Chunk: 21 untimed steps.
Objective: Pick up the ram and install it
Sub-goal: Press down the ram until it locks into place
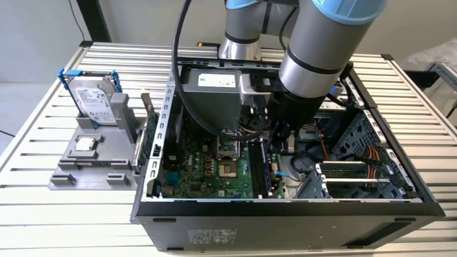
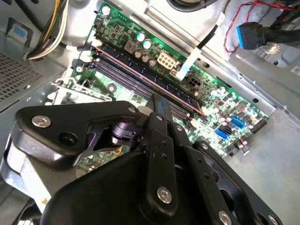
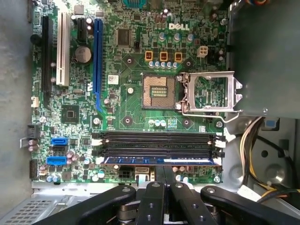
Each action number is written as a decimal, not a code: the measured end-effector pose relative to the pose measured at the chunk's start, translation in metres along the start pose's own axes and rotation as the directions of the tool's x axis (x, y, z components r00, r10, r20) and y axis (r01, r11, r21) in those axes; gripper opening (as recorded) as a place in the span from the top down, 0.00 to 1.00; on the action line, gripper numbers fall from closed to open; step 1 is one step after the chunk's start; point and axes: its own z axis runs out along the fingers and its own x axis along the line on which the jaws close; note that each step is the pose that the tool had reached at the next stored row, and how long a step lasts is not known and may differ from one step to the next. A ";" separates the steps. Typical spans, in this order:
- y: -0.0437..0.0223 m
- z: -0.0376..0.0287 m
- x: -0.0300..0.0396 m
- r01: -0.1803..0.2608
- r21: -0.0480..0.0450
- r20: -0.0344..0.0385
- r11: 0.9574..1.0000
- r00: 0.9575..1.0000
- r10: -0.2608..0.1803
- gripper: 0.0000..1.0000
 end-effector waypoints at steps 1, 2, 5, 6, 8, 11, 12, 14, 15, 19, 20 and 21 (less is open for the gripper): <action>0.0001 -0.0025 -0.0001 0.000 0.000 0.000 1.000 1.000 0.000 1.00; 0.0002 -0.0050 -0.0002 0.000 0.000 0.000 1.000 1.000 0.000 1.00; 0.0004 -0.0104 -0.0005 0.000 0.000 0.000 1.000 1.000 0.000 1.00; 0.0004 -0.0117 -0.0005 0.000 0.000 0.000 1.000 1.000 0.000 1.00; 0.0006 -0.0146 -0.0007 0.000 0.000 0.000 1.000 1.000 0.000 1.00; 0.0008 -0.0204 -0.0010 0.000 0.000 0.000 1.000 1.000 0.000 1.00; 0.0009 -0.0223 -0.0011 0.000 0.000 0.000 1.000 1.000 0.000 1.00; 0.0010 -0.0269 -0.0013 0.000 0.000 0.000 1.000 1.000 0.000 1.00; 0.0011 -0.0293 -0.0014 0.000 0.000 0.000 1.000 1.000 0.000 1.00; 0.0015 -0.0378 -0.0018 0.000 0.000 0.000 1.000 1.000 0.000 1.00; 0.0016 -0.0403 -0.0019 0.000 0.000 0.000 1.000 1.000 0.000 1.00; 0.0017 -0.0427 -0.0020 0.000 0.000 0.000 1.000 1.000 0.000 1.00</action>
